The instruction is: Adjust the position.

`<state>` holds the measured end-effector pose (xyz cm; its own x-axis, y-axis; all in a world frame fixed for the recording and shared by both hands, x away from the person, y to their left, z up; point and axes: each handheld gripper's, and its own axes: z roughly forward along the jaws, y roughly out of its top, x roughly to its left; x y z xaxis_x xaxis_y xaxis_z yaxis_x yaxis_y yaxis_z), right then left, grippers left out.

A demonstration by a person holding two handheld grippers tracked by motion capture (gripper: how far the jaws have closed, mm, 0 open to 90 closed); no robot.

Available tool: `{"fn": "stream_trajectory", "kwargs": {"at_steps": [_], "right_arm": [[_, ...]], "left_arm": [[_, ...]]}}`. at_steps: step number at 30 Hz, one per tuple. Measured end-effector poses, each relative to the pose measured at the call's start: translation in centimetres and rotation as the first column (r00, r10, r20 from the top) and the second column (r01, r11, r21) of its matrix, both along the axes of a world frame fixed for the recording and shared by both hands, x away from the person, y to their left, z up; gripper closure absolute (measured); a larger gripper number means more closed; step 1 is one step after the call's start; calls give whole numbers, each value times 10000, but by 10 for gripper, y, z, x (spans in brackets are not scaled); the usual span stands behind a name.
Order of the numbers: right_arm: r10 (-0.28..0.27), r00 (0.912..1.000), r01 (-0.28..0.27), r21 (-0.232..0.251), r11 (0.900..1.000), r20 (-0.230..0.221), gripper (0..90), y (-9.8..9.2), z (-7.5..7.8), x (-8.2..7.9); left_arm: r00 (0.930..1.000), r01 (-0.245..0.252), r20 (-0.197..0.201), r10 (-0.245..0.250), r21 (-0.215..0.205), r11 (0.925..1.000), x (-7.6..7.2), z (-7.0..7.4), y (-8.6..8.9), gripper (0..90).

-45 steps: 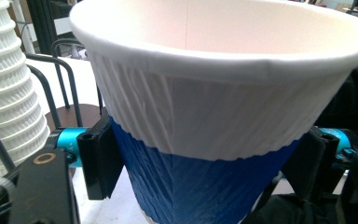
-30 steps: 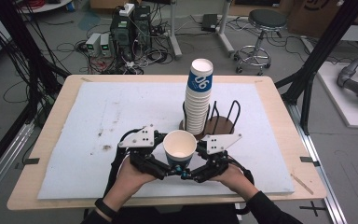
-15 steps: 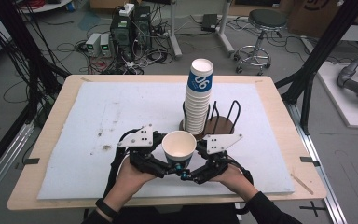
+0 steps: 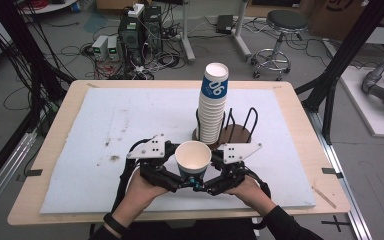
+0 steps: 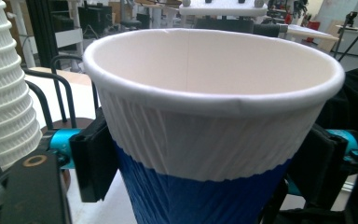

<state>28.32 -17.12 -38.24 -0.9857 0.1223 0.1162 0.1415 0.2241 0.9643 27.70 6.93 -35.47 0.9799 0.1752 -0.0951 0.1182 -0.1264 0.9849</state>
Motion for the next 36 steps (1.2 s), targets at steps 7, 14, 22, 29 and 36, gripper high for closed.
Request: {"fn": "stream_trajectory", "kwargs": {"at_steps": [7, 14, 22, 29, 36], "right_arm": [[7, 10000, -6, -68, 10000, 83, 281, 1, -1, 0], [-24, 10000, 24, -55, 10000, 76, 282, 1, -1, 0], [3, 9999, -3, 0, 10000, 113, 273, 0, 0, -1], [-86, 9998, 82, 241, 9997, 167, 267, -2, 4, -1], [-23, 9998, 18, 247, 9997, 204, 268, -1, 4, -1]], "left_arm": [[10000, -85, -36, 84, -312, 9995, -1, 5, 1, 177], [9999, -91, -87, 87, -458, 9989, 0, 5, 0, 177], [10000, -12, 16, 13, -555, 9985, -1, 5, 1, 211], [10000, -7, 34, 9, -517, 9987, 0, 3, 1, 216], [10000, -54, -3, 54, -545, 9985, -1, 4, 1, 186]]}}
